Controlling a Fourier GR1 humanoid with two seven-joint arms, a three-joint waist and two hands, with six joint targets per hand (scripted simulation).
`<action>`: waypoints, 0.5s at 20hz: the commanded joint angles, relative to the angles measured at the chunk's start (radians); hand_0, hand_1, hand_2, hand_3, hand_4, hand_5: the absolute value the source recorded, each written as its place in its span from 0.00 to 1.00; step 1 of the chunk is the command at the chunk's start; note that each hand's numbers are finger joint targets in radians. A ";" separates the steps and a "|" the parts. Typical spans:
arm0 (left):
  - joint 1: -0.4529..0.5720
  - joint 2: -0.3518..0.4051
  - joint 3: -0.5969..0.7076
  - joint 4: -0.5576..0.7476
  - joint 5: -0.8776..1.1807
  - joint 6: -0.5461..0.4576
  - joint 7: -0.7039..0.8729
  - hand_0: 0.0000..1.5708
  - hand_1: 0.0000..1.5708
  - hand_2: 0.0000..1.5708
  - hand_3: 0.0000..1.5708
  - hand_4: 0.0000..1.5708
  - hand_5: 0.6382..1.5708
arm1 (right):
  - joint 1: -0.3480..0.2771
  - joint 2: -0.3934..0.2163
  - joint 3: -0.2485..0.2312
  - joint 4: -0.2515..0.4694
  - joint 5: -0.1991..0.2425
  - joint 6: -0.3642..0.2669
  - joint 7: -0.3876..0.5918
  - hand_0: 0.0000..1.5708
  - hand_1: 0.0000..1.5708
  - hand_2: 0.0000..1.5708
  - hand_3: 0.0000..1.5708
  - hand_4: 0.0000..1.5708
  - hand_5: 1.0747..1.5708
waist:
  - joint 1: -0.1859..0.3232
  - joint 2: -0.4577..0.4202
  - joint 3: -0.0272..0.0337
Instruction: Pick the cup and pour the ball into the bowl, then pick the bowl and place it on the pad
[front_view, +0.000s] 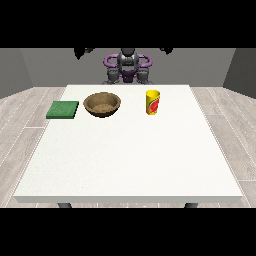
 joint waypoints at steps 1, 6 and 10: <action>0.048 -0.049 -0.108 -0.084 0.052 0.071 -0.049 0.00 0.00 0.00 0.00 0.00 0.95 | -0.010 -0.006 -0.062 -0.025 -0.053 0.001 -0.027 0.00 0.00 0.00 0.00 0.00 0.99 | 0.021 0.020 0.0013; 0.023 -0.036 -0.133 -0.169 -0.062 0.106 -0.057 0.00 0.00 0.00 0.00 0.00 0.90 | -0.025 0.012 -0.054 -0.079 -0.048 -0.005 -0.054 0.00 0.00 0.00 0.00 0.00 0.99 | 0.013 0.146 0.0013; -0.104 -0.013 -0.081 -0.152 -0.065 0.091 -0.026 0.00 0.00 0.00 0.00 0.00 0.82 | -0.119 0.006 -0.050 0.003 -0.027 0.004 -0.099 0.00 0.00 0.00 0.00 0.00 0.98 | 0.030 0.232 0.0014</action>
